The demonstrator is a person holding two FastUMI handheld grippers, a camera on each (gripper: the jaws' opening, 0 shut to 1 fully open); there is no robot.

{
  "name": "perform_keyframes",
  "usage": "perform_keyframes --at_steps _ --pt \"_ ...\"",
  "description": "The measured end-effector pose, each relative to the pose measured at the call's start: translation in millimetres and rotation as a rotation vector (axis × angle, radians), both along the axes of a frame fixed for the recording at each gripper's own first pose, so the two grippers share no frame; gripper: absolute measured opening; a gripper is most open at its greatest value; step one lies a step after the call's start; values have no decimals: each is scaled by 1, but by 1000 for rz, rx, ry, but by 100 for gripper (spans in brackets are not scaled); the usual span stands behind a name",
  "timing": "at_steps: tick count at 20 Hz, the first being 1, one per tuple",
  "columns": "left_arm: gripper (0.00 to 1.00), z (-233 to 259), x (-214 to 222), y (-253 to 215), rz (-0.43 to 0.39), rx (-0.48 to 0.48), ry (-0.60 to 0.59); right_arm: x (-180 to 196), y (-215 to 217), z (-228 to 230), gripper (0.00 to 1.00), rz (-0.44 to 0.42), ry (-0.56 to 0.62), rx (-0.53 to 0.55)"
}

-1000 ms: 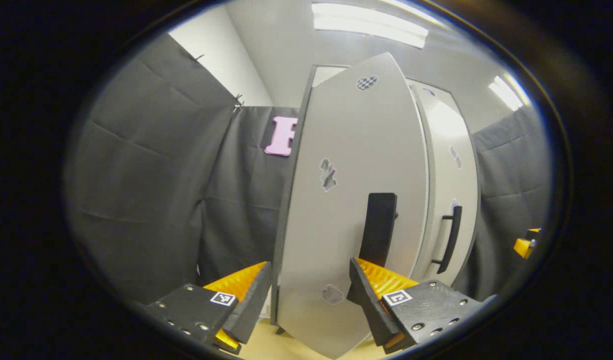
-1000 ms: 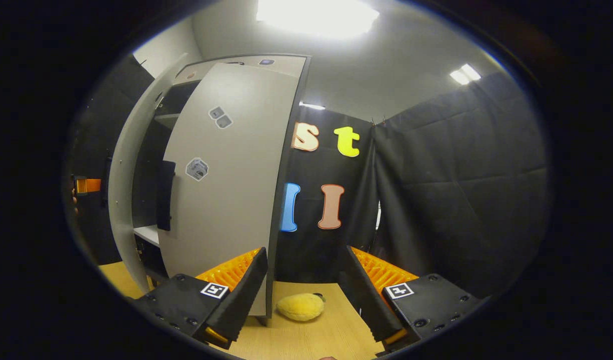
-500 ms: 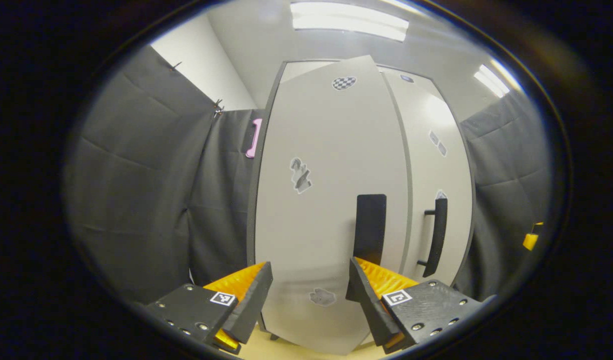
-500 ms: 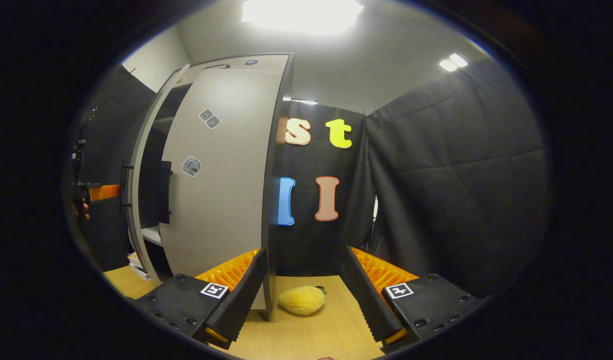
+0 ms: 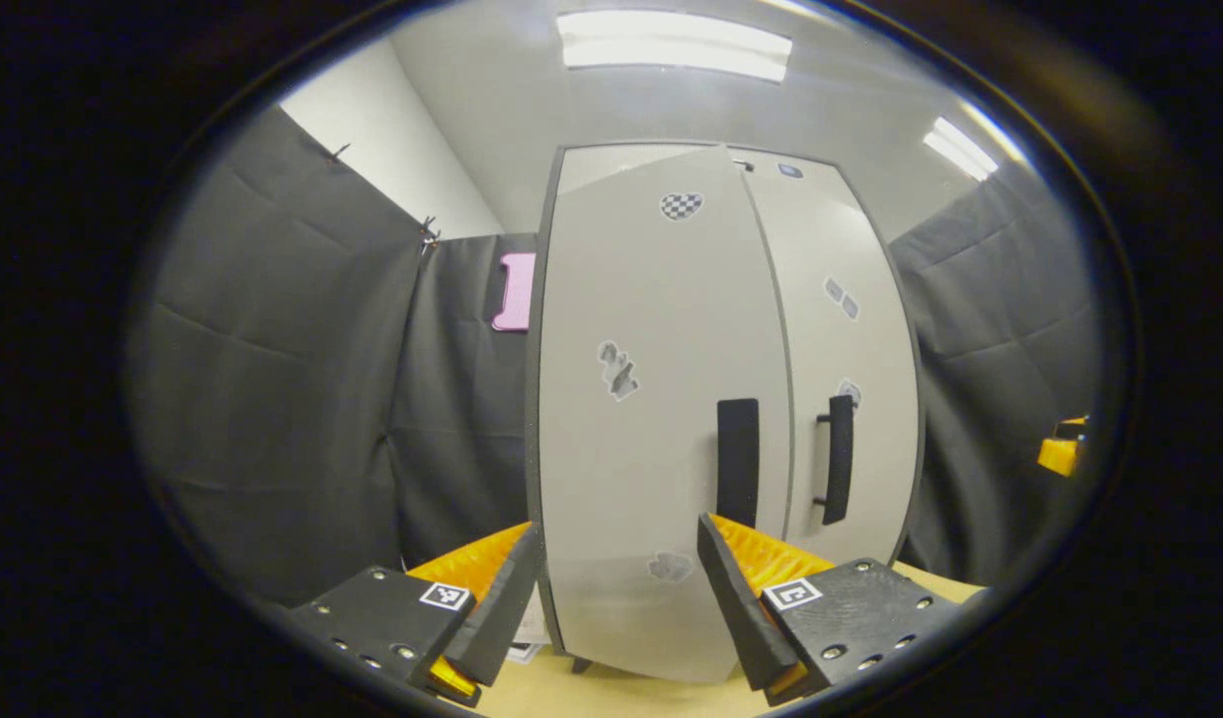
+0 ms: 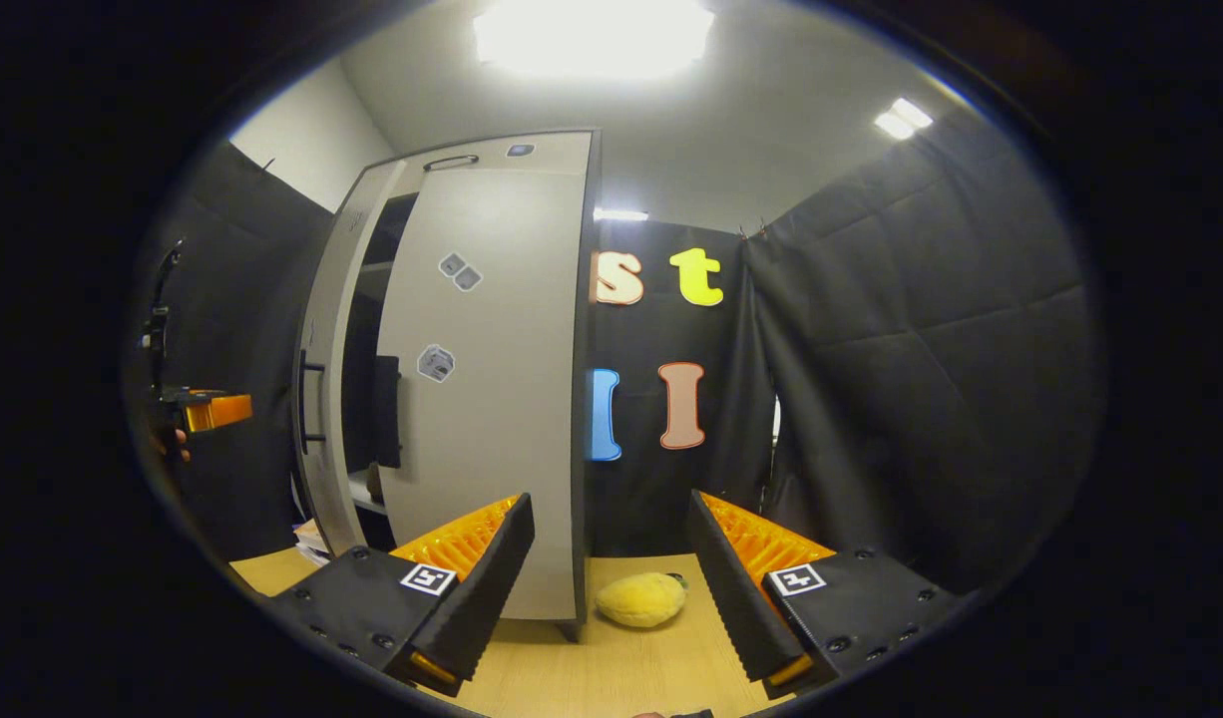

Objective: Grab one shoe with the right hand and put it into the shoe cabinet, grab the other shoe with the left hand and put it into the shoe cabinet; then close the right door with the right hand and the left door with the left hand.

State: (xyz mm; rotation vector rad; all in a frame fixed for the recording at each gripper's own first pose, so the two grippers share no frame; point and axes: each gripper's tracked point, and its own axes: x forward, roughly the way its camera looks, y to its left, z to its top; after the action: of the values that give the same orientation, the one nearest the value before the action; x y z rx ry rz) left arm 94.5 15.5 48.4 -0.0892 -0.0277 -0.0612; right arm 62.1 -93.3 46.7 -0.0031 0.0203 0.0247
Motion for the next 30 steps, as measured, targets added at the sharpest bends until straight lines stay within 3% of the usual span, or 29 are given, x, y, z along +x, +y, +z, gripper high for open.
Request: perform_keyframes --at_steps 5,6,10,11,12,23,29,30 --pt "94 -6 -54 37 -26 14 17 -39 25 11 98 -25 -30 -18" --pt "90 -5 -64 47 -19 19 18 -47 32 12 98 -20 -31 -16" --pt "90 -5 -100 79 -4 24 11 -75 51 14 98 -20 -44 -22" --pt "94 -5 -108 85 0 29 8 -81 54 15 98 -19 -50 -27" --pt "90 -6 -113 88 3 36 5 -85 55 18 98 -21 -54 -30" --pt "95 -11 -138 96 -4 30 1 -107 64 29 98 -33 -83 -38" --pt "95 -18 -130 96 -11 21 29 -107 78 37 98 -19 -111 -75" --pt "90 -19 -128 98 -8 26 33 -106 80 38 98 -18 -118 -79"
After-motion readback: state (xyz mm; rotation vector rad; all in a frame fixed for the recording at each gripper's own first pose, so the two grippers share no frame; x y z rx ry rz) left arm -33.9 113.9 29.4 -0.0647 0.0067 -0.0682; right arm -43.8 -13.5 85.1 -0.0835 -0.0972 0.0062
